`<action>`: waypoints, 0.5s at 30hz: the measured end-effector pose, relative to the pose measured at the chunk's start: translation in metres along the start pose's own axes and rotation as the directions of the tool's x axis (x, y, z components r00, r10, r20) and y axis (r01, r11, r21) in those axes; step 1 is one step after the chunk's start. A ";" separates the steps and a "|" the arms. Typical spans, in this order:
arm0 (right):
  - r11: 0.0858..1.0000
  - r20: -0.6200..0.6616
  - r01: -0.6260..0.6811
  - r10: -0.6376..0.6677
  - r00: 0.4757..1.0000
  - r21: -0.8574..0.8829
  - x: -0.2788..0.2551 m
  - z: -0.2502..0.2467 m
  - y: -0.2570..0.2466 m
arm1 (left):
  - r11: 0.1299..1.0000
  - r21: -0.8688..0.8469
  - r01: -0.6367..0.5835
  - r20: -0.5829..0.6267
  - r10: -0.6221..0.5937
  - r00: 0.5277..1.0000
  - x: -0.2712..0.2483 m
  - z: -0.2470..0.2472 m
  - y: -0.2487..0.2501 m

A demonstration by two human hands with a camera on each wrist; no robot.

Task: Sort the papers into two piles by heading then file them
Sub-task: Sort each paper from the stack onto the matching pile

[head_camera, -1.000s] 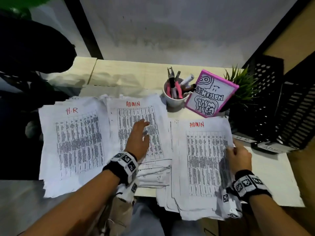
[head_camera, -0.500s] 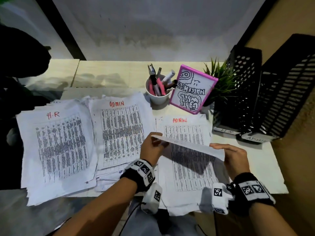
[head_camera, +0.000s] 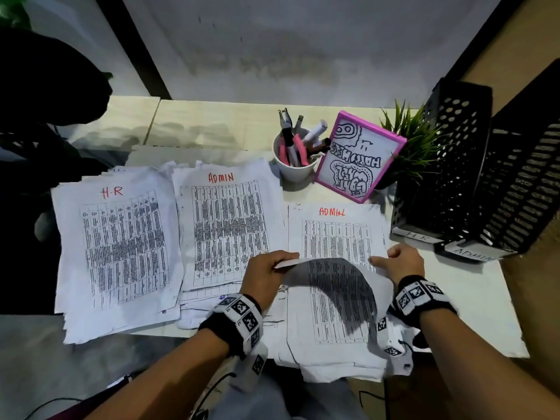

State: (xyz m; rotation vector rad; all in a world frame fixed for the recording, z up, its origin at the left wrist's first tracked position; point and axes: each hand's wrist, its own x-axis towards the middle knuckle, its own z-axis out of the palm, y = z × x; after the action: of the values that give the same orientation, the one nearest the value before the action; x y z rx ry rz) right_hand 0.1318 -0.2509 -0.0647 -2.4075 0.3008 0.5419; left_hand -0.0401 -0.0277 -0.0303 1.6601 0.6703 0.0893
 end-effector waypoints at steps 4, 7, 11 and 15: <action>0.995 -0.070 0.094 -0.096 0.993 -0.026 0.004 0.003 0.005 | 1.000 0.002 0.007 -0.012 -0.007 1.000 -0.001 0.000 0.000; 0.978 -0.071 0.202 -0.205 0.976 -0.047 0.001 -0.003 0.010 | 0.998 -0.060 0.010 -0.023 -0.012 1.000 -0.001 0.002 0.004; 0.927 -0.048 0.361 -0.367 0.929 -0.099 -0.006 -0.017 0.013 | 0.998 -0.064 -0.006 -0.013 0.005 1.000 0.002 0.005 0.008; 0.924 -0.065 0.383 -0.382 0.922 -0.011 -0.012 -0.027 0.017 | 0.997 -0.082 0.004 -0.019 -0.006 1.000 0.005 0.010 0.014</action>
State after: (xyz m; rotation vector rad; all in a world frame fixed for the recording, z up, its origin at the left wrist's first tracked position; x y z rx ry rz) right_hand 0.1231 -0.2801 -0.0492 -2.3996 -0.1445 0.2828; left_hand -0.0266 -0.0348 -0.0210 1.5805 0.6766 0.1277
